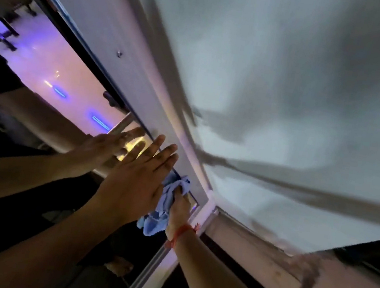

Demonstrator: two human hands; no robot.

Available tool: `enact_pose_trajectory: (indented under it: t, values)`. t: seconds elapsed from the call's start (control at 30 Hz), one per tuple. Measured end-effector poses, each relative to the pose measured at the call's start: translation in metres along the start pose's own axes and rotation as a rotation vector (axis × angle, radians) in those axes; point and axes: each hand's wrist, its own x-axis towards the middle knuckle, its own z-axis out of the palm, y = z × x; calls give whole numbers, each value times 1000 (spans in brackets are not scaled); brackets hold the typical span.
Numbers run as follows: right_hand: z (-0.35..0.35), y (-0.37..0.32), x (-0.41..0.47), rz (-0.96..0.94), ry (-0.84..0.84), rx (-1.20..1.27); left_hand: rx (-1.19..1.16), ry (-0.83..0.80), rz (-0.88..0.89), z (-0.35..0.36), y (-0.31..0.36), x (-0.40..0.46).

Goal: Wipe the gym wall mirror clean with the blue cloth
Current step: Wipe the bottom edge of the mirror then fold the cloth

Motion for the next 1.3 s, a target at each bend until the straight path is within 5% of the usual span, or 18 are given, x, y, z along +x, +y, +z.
enact_pose_trajectory:
  t: [0.2, 0.33, 0.47, 0.6, 0.87, 1.03, 1.1, 1.3]
  values:
    - [-64, 74, 137, -7, 141, 234, 17, -157, -43, 91, 49, 25]
    - [-67, 46, 146, -145, 278, 94, 127, -139, -87, 144, 65, 28]
    - [-70, 60, 153, -292, 232, -76, 113, -98, -95, 167, 78, 33]
    - [-112, 86, 179, -65, 205, -220, 130, -100, -24, 198, 89, 35]
    - [-122, 77, 200, -50, 215, -131, 85, -97, -19, 227, 100, 21]
    - [-151, 169, 173, 102, 147, -126, -125, -321, 94, 259, 116, -26]
    - [-159, 209, 154, 177, 96, -81, -209, -296, 114, 271, 124, -57]
    - [-168, 237, 209, 96, 163, -72, -48, -522, 90, 302, 130, -141]
